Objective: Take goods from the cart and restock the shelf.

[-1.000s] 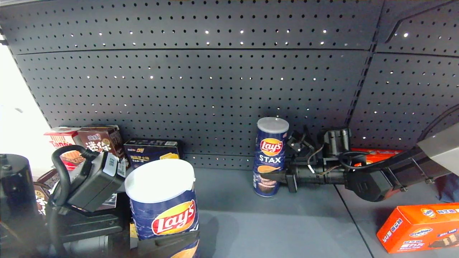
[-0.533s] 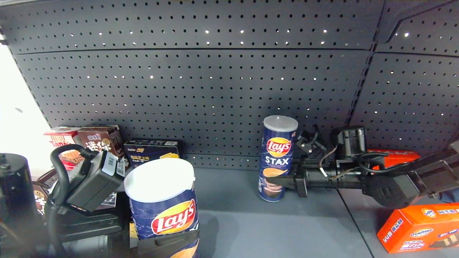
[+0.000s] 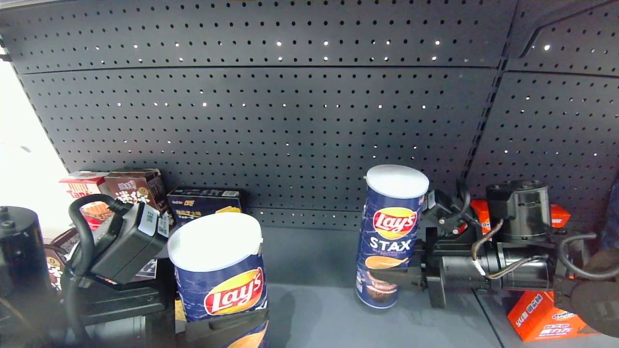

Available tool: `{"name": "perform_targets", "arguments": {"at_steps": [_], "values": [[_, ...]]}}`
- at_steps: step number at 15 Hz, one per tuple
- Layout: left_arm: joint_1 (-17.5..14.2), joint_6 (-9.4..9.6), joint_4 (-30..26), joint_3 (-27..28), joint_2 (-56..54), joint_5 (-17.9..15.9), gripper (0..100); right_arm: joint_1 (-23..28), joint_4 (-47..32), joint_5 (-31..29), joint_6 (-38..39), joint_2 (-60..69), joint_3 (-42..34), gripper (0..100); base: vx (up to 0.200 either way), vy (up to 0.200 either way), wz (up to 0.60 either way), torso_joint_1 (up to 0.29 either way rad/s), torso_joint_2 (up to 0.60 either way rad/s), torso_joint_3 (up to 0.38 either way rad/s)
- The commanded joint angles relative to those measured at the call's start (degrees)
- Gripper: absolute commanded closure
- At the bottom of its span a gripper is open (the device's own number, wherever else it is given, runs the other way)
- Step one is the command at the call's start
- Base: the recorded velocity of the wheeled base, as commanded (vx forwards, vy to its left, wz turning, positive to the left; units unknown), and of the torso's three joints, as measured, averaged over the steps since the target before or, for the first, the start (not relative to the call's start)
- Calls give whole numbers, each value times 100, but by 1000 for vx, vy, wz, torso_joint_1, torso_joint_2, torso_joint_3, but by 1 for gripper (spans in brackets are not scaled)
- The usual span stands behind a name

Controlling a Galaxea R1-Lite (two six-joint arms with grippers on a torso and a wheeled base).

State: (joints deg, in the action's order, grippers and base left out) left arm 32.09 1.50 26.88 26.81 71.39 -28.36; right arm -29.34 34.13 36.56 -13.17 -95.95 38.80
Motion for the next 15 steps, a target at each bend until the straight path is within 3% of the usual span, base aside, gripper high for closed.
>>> {"name": "perform_targets", "arguments": {"at_steps": [1,5,15], "values": [[-9,-1,1,9,7,-3,100,-124,137,0,-2,437,-514,100,0,0,0,0,0,0],[-1,-1,-7,0,7,5,100,-326,849,-17,-2,437,-1208,100,0,0,0,0,0,0],[-9,-9,-16,-26,7,5,100,-546,884,-8,-2,261,-1402,100,0,0,0,0,0,0]]}}
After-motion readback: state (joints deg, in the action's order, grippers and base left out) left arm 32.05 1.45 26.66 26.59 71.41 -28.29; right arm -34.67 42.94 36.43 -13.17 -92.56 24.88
